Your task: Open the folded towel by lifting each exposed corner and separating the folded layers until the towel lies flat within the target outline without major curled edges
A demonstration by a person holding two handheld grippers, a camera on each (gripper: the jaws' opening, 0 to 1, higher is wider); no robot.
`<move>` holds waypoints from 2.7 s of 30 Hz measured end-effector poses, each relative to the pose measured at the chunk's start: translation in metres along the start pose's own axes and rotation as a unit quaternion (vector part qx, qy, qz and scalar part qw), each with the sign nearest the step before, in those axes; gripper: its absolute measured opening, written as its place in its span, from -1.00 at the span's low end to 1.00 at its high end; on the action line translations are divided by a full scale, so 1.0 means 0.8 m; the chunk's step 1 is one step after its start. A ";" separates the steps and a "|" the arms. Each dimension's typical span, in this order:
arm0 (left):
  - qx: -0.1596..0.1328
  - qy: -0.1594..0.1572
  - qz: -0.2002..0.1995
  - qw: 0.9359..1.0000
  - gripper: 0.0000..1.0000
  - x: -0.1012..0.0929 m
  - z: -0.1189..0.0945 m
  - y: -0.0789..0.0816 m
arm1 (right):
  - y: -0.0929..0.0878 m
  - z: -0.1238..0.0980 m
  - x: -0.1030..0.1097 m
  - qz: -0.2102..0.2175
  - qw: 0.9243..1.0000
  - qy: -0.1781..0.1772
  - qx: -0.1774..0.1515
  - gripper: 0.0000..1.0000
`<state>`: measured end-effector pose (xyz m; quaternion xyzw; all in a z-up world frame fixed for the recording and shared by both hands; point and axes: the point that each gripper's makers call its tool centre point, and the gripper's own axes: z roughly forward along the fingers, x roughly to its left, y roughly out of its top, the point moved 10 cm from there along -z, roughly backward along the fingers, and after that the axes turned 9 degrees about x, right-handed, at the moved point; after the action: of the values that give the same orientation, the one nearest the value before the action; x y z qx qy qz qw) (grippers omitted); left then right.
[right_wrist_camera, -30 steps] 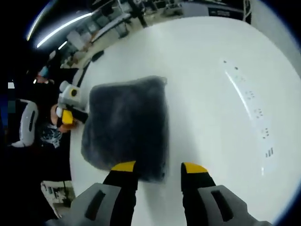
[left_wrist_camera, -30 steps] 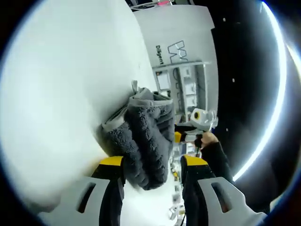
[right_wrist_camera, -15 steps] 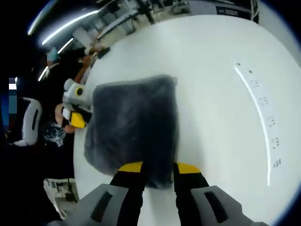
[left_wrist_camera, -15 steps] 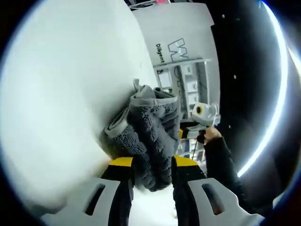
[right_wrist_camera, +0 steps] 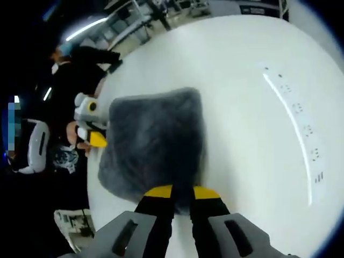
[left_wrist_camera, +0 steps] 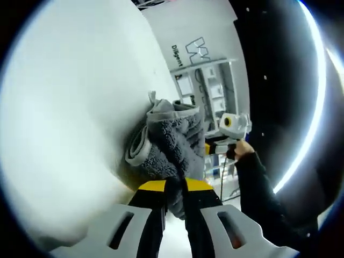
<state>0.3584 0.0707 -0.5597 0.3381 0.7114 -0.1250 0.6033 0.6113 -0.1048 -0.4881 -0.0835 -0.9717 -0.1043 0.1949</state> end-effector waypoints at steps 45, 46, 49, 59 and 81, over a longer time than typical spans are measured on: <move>0.115 0.005 0.169 0.979 -0.97 0.006 0.009 0.097 | -0.047 0.007 0.029 0.151 0.980 0.006 -0.127 -0.98; 0.117 0.006 0.171 0.978 -0.97 0.006 0.010 0.101 | -0.050 0.008 0.029 0.156 0.979 0.007 -0.129 -0.98; 0.134 0.004 0.176 0.975 -0.97 0.008 0.017 0.111 | -0.059 0.009 0.032 0.166 0.975 0.010 -0.145 -0.98; 0.162 0.005 0.197 0.967 -0.98 0.002 0.031 0.130 | -0.074 0.013 0.043 0.180 0.969 0.015 -0.168 -0.98; 0.232 0.001 0.225 0.946 -0.99 0.000 0.055 0.166 | -0.094 0.024 0.075 0.233 0.942 -0.001 -0.242 -0.99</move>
<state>0.4768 0.1432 -0.5396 0.6202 0.5687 -0.1475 0.5198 0.5344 -0.1653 -0.4944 -0.3525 -0.8705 -0.2883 0.1868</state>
